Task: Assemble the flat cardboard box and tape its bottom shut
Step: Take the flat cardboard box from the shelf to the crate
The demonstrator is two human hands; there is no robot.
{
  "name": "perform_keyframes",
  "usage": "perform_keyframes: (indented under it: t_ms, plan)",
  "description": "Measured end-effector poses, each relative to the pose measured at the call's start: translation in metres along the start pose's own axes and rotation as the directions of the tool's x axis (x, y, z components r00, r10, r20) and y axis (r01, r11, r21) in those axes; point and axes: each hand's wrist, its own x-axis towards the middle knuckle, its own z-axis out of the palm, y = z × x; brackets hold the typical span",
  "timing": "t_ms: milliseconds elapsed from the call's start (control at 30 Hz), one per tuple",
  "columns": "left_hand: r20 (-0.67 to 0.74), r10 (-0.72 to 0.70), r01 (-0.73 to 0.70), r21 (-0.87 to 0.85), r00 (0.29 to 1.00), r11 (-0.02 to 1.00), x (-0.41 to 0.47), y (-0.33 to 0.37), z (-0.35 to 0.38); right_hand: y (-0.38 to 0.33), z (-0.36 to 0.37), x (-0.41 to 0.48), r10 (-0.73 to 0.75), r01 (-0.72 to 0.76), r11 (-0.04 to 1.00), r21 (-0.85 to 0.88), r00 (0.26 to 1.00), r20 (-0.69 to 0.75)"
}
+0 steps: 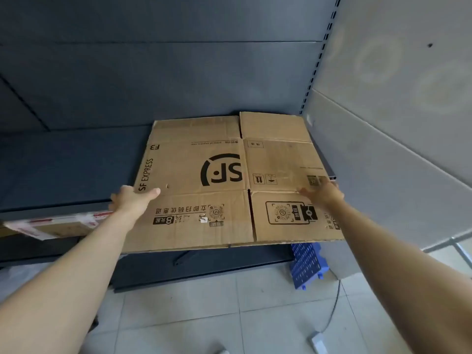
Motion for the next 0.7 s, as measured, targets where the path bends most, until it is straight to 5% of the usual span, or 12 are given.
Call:
perform_keyframes:
  t_ms: [400,700]
  plan:
    - [-0.043,-0.206,0.193,-0.211,0.978,0.958,0.021,0.004,0.005,0.009,0.002,0.021,0.257,-0.242,0.941,0.237,0.966,-0.034]
    - [-0.061,-0.165,0.116,-0.483,0.984,0.868,-0.015,0.018,-0.040,-0.006,-0.029,-0.007,0.252,-0.179,0.880,0.440,0.961,-0.114]
